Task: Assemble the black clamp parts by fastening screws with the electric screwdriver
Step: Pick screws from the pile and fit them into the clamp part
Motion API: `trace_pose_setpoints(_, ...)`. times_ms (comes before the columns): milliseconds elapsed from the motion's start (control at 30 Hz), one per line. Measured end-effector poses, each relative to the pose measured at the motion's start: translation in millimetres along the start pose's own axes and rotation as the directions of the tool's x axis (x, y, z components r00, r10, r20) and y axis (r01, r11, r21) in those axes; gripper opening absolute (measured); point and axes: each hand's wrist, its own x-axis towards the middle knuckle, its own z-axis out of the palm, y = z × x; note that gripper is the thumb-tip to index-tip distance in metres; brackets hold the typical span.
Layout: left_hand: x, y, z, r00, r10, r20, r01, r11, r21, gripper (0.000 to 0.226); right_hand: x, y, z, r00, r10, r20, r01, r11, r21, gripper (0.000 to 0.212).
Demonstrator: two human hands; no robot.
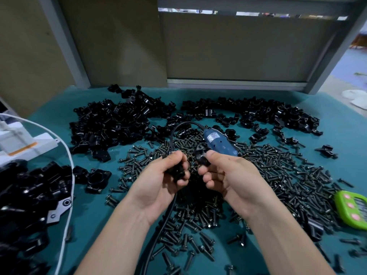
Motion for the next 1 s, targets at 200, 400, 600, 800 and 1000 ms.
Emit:
trace_pose_setpoints(200,1,-3,2,0.996,0.045,-0.072,-0.038,0.995,0.09,0.013,-4,-21,-15,0.995,-0.098,-0.009,0.091,0.885,0.456,0.051)
trace_pose_setpoints(400,6,-9,4,0.992,0.065,-0.104,-0.049,0.988,0.145,0.008,-4,-14,-4,0.989,-0.14,0.054,0.14,0.99,0.016,0.018)
trace_pose_setpoints(600,13,-17,6,0.956,0.217,-0.196,-0.136,0.922,0.362,0.018,29,-50,-26,0.968,-0.229,-0.102,0.178,0.914,-0.364,0.019)
trace_pose_setpoints(800,26,-27,5,0.883,0.446,-0.149,-0.2,0.643,0.74,0.02,111,-72,-63,0.902,-0.386,-0.194,-0.022,0.406,-0.914,0.037)
trace_pose_setpoints(1000,30,-31,0,0.891,0.44,-0.116,-0.188,0.587,0.788,0.015,138,-69,-67,0.956,-0.278,-0.091,-0.026,0.229,-0.973,0.031)
